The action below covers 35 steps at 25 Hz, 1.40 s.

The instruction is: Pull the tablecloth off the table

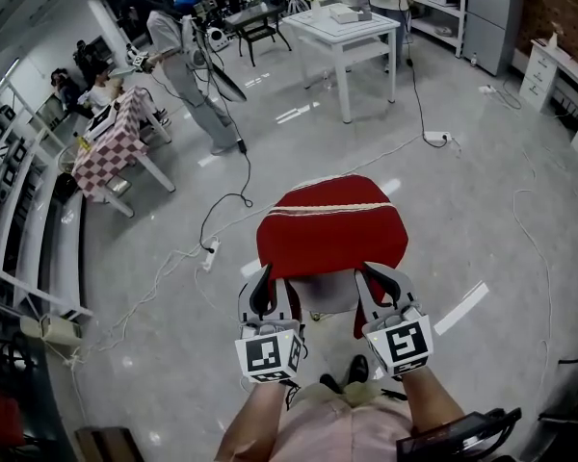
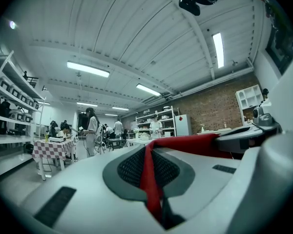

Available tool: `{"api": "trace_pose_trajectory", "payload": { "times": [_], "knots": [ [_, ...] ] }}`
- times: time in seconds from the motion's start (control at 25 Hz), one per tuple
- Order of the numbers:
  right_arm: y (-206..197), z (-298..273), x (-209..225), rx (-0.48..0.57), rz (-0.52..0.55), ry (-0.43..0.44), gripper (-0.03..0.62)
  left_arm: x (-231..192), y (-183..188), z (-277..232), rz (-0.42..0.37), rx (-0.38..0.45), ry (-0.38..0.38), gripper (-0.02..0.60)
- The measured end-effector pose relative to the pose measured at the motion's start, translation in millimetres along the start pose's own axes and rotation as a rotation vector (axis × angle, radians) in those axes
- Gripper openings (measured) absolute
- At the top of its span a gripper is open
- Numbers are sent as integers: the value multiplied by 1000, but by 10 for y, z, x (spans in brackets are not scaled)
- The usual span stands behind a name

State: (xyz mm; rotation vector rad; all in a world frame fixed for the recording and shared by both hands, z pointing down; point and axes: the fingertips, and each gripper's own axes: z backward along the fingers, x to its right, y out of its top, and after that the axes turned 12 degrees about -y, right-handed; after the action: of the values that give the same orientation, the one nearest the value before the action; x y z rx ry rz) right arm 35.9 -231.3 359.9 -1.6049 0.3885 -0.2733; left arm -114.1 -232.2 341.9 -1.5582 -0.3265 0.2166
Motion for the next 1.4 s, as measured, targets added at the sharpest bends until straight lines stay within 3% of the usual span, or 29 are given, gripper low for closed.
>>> {"api": "trace_pose_trajectory", "payload": {
  "times": [0.4, 1.4],
  "knots": [
    [-16, 53, -48, 5, 2, -22, 29, -14, 25, 50, 12, 15, -17, 37],
    [46, 620, -468, 11, 37, -77, 28, 64, 89, 716, 17, 52, -65, 37]
  ]
}}
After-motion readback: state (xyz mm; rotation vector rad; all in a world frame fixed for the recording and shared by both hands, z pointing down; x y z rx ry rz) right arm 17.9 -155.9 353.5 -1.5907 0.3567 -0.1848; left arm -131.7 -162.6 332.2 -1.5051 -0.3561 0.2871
